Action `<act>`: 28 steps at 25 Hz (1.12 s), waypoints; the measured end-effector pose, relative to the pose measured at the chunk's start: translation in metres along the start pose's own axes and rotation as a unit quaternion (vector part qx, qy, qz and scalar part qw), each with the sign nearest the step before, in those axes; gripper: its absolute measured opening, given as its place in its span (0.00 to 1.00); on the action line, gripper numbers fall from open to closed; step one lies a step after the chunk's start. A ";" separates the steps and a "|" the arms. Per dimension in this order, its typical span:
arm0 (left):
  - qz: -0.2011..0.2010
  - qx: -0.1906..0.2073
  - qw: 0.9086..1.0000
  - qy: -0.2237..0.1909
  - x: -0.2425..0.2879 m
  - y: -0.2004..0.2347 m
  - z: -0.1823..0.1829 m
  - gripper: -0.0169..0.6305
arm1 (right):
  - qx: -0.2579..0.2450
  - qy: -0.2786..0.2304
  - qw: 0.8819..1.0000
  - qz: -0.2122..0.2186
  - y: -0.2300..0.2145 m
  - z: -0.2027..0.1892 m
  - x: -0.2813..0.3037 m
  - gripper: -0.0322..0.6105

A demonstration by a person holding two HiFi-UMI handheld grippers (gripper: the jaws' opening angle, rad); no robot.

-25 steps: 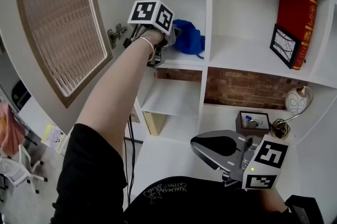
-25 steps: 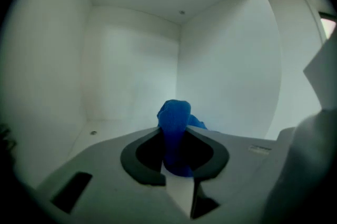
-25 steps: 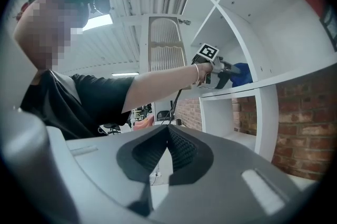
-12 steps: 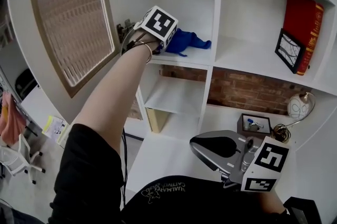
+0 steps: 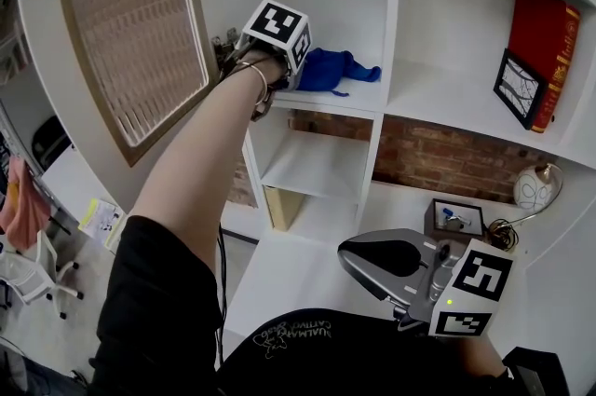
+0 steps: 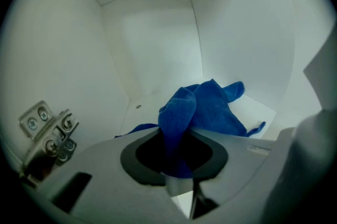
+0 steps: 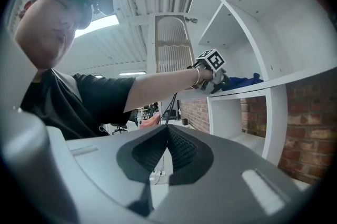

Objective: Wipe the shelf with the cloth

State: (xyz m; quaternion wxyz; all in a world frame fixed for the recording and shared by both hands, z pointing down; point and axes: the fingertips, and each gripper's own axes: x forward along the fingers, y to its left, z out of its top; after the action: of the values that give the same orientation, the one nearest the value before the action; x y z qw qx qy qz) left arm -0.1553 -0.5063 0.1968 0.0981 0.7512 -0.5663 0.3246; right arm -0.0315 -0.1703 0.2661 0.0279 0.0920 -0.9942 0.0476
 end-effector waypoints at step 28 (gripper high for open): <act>-0.178 0.101 0.979 -0.017 -0.001 -0.153 0.038 0.11 | 0.012 -0.014 1.000 -0.002 -0.005 -0.003 -0.011 0.06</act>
State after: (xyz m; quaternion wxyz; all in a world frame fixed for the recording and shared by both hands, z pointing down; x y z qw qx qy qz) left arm -0.0015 -0.4732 0.2002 0.0680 0.8514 -0.3895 0.3446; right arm -0.0199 -0.1731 0.2690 0.0135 0.0953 -0.9936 0.0583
